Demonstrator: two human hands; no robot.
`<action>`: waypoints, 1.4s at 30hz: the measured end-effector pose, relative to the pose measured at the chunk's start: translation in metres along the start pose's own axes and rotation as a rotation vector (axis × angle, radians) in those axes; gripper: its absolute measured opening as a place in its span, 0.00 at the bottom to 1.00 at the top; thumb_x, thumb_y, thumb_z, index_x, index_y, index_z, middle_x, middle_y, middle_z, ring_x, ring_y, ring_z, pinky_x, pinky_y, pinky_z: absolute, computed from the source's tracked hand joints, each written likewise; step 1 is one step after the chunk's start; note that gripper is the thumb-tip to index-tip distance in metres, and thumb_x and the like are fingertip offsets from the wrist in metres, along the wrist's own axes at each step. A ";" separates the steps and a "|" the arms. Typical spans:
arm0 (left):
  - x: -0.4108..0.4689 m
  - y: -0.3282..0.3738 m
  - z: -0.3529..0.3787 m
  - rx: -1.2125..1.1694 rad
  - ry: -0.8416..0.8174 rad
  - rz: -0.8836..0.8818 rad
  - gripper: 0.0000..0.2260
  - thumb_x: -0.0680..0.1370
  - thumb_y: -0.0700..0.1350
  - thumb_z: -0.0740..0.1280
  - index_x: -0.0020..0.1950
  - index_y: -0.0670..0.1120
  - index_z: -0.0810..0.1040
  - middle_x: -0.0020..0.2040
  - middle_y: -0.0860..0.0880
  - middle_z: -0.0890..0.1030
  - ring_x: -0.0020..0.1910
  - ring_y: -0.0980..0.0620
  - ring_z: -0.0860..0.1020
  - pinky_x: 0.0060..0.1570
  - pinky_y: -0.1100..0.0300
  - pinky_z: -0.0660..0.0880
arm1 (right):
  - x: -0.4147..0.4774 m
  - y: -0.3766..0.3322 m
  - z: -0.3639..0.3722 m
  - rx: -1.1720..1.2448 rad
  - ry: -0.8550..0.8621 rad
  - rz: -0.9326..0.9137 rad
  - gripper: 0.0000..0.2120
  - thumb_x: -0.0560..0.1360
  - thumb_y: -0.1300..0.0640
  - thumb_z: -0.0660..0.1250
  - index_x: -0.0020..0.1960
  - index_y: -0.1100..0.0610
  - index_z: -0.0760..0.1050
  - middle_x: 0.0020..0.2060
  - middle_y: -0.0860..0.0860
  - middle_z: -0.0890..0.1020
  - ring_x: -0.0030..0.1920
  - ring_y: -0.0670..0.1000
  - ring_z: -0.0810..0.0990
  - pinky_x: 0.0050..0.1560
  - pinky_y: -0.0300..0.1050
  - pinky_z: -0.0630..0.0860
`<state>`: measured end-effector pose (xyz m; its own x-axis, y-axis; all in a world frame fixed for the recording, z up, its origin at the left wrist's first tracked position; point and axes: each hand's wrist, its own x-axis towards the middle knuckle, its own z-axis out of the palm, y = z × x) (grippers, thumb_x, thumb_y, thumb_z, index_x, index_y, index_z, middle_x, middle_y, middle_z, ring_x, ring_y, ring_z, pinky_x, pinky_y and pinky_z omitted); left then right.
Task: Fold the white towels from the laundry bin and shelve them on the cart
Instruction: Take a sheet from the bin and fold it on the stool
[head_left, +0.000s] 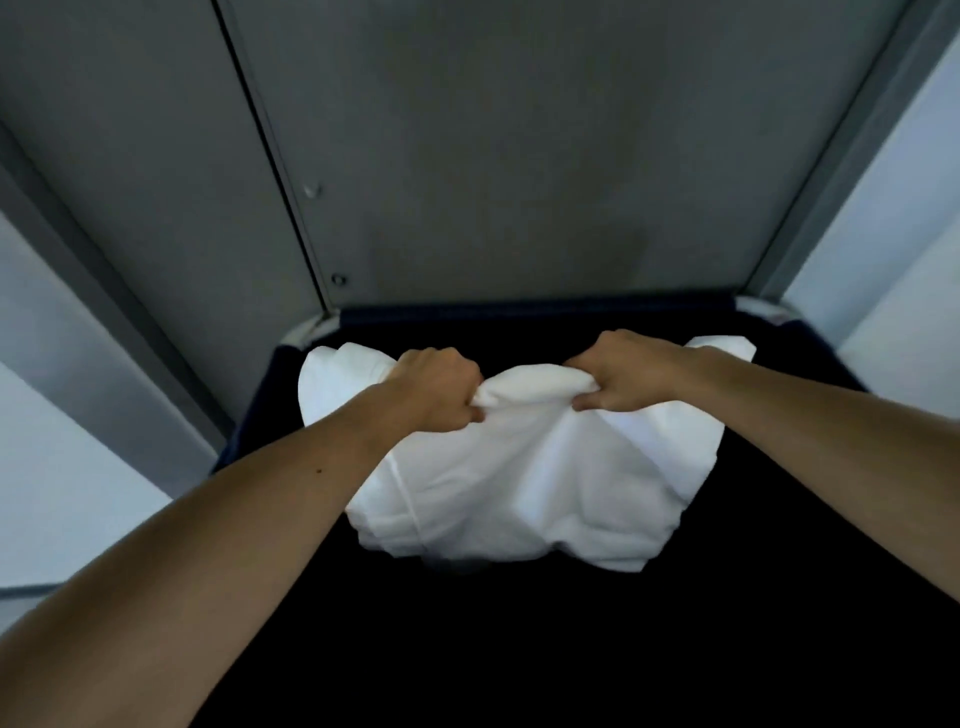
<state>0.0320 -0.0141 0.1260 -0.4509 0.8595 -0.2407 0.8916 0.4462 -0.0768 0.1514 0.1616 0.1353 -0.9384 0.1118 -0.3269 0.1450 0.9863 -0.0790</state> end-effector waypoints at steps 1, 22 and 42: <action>-0.007 0.003 -0.026 0.021 0.043 0.006 0.14 0.77 0.56 0.63 0.56 0.48 0.78 0.55 0.46 0.79 0.55 0.44 0.77 0.45 0.56 0.67 | -0.015 -0.001 -0.022 -0.013 0.034 0.025 0.14 0.76 0.49 0.64 0.60 0.51 0.76 0.50 0.51 0.81 0.54 0.53 0.77 0.51 0.43 0.72; -0.120 0.196 -0.304 0.234 0.765 0.199 0.08 0.76 0.49 0.62 0.49 0.49 0.79 0.49 0.46 0.81 0.50 0.42 0.78 0.49 0.52 0.71 | -0.373 0.055 -0.171 0.063 0.539 0.658 0.21 0.71 0.46 0.71 0.62 0.50 0.75 0.56 0.54 0.79 0.58 0.57 0.75 0.54 0.45 0.70; -0.142 0.281 -0.289 0.242 0.737 0.122 0.11 0.77 0.50 0.62 0.53 0.49 0.80 0.49 0.46 0.81 0.49 0.43 0.78 0.44 0.55 0.68 | -0.443 0.088 -0.138 -0.252 0.697 0.638 0.15 0.78 0.47 0.62 0.63 0.50 0.73 0.56 0.57 0.77 0.58 0.61 0.75 0.52 0.48 0.67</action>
<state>0.3351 0.0612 0.4181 -0.1851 0.8806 0.4362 0.8826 0.3442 -0.3204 0.5365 0.2162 0.4035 -0.6938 0.6001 0.3981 0.6946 0.7036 0.1500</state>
